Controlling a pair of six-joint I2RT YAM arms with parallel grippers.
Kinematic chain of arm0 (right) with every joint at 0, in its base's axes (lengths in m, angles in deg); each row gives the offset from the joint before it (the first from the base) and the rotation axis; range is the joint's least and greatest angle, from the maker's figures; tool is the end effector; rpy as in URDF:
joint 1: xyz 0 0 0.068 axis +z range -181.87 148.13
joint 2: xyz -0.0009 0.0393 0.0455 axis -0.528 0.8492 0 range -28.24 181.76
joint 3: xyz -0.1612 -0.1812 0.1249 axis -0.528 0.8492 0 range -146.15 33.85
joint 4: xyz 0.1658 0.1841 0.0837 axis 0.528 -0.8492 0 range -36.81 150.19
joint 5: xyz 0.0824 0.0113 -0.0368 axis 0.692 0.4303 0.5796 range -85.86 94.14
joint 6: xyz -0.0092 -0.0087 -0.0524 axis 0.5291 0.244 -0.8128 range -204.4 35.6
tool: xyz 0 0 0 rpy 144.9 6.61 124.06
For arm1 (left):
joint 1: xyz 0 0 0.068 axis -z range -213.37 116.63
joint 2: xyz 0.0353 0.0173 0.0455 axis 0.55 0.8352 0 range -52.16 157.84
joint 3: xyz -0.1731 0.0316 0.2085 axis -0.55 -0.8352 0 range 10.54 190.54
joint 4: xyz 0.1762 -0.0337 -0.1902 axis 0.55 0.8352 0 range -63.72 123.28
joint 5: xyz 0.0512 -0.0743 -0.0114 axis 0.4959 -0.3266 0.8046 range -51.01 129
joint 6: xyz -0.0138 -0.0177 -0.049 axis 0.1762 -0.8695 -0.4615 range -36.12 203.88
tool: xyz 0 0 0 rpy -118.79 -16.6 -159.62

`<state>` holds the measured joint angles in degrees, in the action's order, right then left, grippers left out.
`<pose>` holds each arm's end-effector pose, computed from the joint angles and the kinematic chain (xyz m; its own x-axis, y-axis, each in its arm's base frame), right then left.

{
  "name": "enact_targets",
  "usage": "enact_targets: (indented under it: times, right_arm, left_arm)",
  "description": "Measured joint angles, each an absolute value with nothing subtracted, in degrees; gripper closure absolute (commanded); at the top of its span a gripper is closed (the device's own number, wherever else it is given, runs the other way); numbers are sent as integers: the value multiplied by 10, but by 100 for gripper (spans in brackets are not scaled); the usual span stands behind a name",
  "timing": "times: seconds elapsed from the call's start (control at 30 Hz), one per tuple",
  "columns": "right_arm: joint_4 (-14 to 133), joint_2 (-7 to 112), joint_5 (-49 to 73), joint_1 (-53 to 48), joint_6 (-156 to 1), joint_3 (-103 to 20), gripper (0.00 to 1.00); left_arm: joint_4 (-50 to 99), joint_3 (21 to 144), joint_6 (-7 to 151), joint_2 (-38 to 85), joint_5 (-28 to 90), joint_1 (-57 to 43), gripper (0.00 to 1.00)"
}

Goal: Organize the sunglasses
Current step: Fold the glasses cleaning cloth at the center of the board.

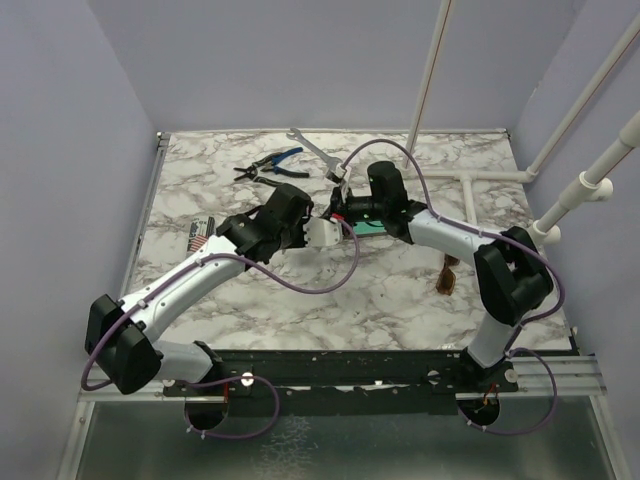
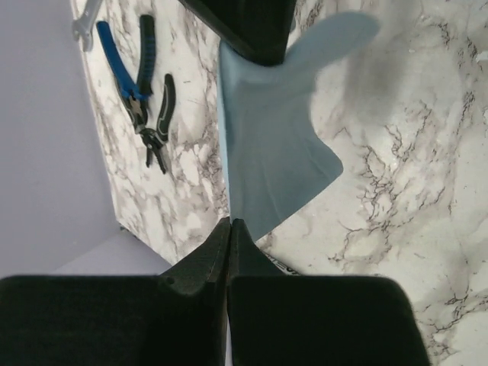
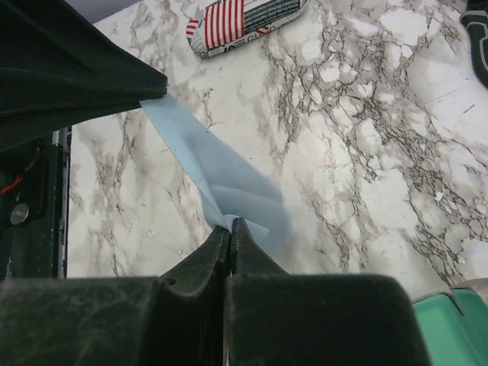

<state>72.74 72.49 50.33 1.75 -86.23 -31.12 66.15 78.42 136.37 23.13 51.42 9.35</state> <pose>0.3136 0.2394 0.2396 -0.2981 -0.2248 -0.9277 -0.9456 0.2020 0.2549 0.2090 -0.1826 0.3168 0.1118 0.9512 -0.2877 0.7663 0.1018 0.6344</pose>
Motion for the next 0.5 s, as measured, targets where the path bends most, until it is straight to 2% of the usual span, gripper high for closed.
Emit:
enact_targets:
  times: [0.33, 0.5]
  right_arm:
    - [597, 787, 497, 14, -934, -407, 100]
    - [502, 823, 445, 14, -987, -489, 99]
  left_arm:
    - [554, 694, 1319, 234, 485, 74, 100]
    - [497, 680, 1321, 250, 485, 55, 100]
